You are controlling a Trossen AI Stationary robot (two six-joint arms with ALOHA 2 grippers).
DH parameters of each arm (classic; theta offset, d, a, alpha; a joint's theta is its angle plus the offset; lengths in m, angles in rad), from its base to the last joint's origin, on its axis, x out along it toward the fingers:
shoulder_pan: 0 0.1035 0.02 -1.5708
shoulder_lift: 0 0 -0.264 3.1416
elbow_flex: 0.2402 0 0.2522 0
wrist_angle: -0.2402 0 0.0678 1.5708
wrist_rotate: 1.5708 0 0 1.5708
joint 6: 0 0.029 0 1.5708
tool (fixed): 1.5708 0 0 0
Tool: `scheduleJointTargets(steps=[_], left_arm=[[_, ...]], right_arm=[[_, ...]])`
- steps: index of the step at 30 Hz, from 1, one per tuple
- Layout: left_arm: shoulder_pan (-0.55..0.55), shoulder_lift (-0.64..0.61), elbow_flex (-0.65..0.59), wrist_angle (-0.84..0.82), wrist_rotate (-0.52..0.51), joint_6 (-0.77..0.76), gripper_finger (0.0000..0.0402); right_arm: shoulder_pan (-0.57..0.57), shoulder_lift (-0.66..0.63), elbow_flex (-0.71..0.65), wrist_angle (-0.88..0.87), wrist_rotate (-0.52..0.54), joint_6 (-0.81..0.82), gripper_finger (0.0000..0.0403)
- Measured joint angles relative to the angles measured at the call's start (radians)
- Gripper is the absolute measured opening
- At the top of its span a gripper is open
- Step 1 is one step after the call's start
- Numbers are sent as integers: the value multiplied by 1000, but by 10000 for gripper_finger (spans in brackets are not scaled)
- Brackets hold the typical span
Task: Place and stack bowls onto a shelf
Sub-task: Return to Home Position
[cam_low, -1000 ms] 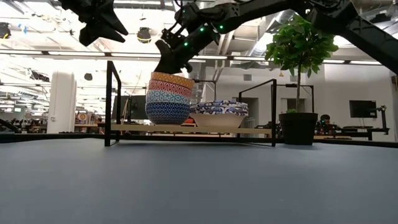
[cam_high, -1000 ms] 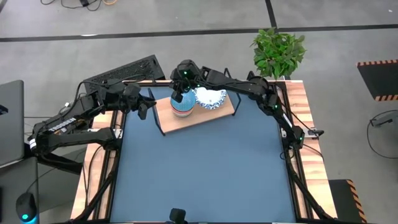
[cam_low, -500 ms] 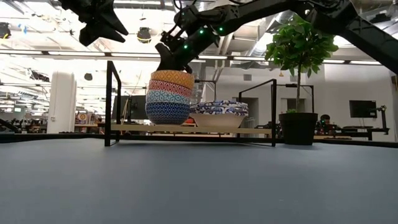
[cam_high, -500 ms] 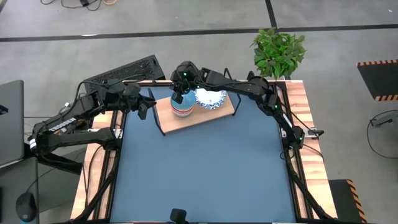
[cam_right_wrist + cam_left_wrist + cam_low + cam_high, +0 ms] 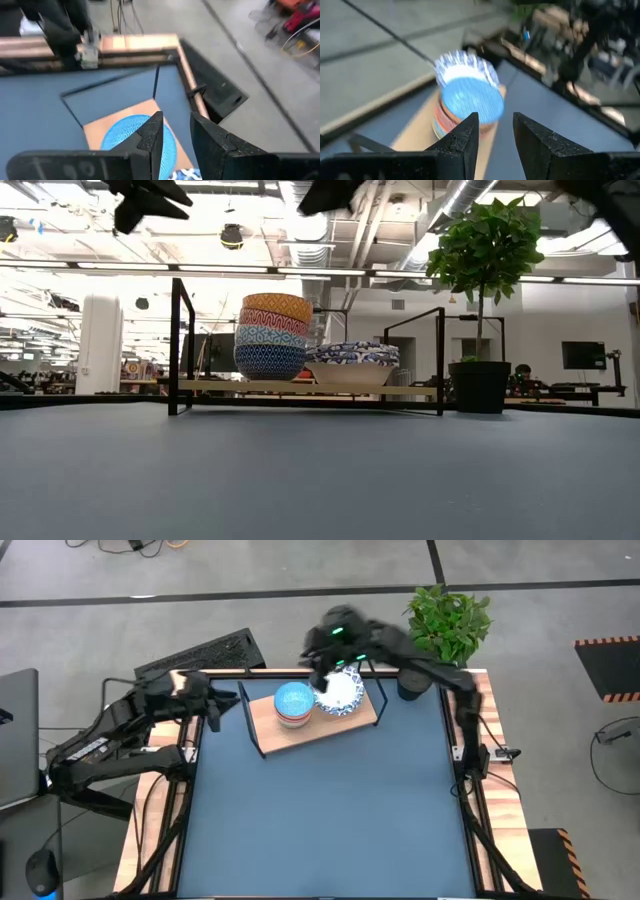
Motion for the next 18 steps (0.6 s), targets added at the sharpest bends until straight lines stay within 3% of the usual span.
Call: scheduleJointTargets(steps=[5, 13, 18], left_arm=[[0, -115, 0, 13, -78, 21, 106], [0, -252, 0, 17, -73, 51, 106], [0, -306, 0, 13, -73, 53, 106]], right_arm=[[3, -197, 1, -129, -32, 2, 123], [21, -475, 1, -307, -52, 51, 123], [71, -579, 1, -398, -54, 53, 123]])
